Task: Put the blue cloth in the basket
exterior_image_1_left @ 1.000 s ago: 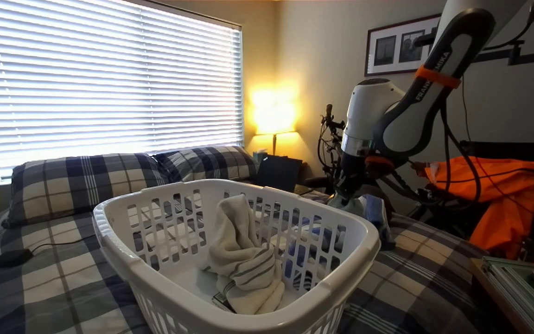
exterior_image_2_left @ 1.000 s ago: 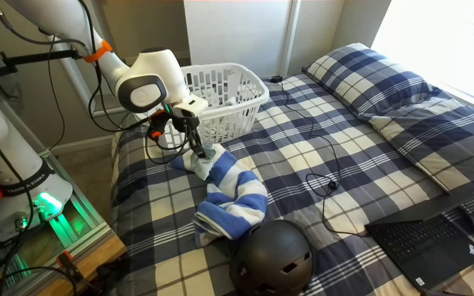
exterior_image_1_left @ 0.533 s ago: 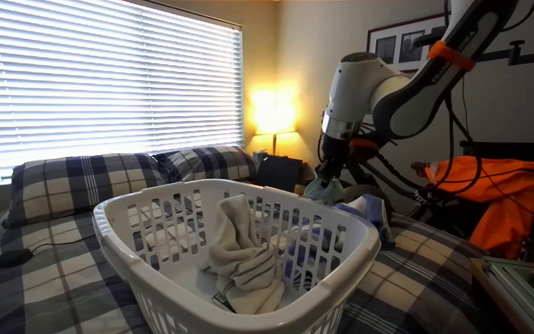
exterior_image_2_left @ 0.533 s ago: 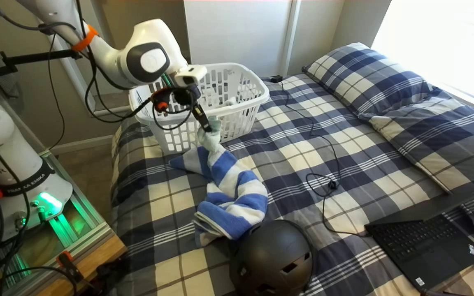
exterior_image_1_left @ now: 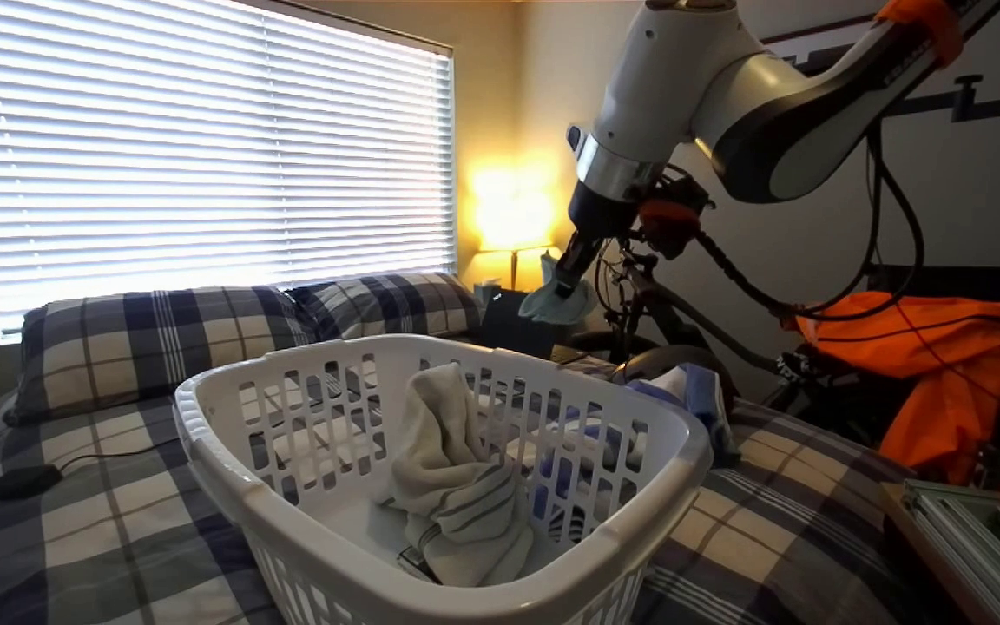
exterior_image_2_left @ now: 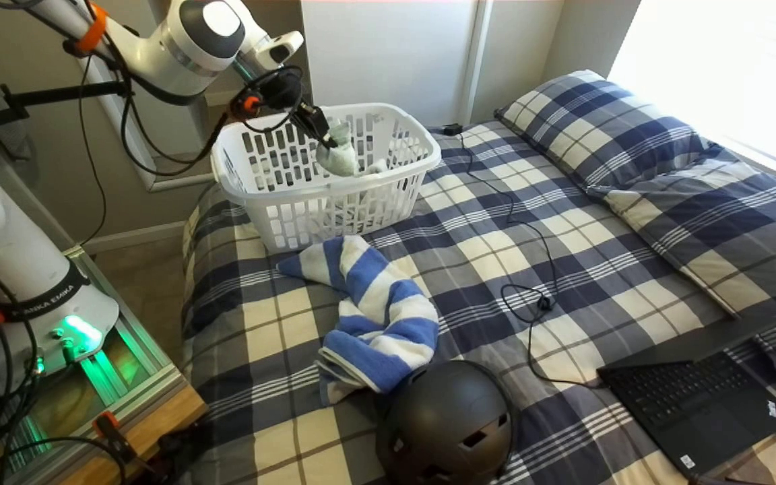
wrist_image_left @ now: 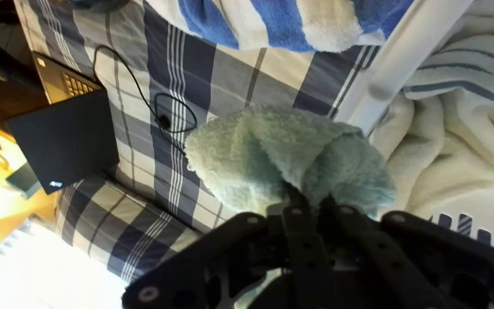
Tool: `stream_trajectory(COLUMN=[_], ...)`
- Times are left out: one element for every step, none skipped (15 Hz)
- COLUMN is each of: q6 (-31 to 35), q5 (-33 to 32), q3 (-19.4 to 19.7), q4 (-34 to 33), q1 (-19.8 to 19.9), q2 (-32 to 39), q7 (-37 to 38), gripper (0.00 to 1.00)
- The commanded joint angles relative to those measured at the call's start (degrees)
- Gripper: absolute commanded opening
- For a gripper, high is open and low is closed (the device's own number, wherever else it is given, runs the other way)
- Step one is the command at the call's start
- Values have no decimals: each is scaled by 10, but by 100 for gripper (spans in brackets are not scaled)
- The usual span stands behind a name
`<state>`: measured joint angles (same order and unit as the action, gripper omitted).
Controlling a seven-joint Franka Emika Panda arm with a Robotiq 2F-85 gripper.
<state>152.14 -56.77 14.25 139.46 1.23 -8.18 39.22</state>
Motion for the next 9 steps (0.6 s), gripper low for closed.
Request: stream_trajectory(q6=[57, 85, 114, 149, 183, 217, 251, 284, 317], q5=[-48, -50, -51, -44, -23, -5, 17, 44, 81], q3=[-6, -2, 2, 7, 13, 17, 21, 23, 22], q4=[9, 8, 7, 6, 8, 10, 15, 22, 33], q1=[5, 4, 5, 4, 1, -2, -5, -10, -14], q2=[-2, 5, 13, 25, 37, 50, 65, 82, 102], q7=[4, -3, -11, -23, -45, -66, -94, -124, -162], gripper=[2, 2, 2, 2, 2, 2, 2, 2, 2])
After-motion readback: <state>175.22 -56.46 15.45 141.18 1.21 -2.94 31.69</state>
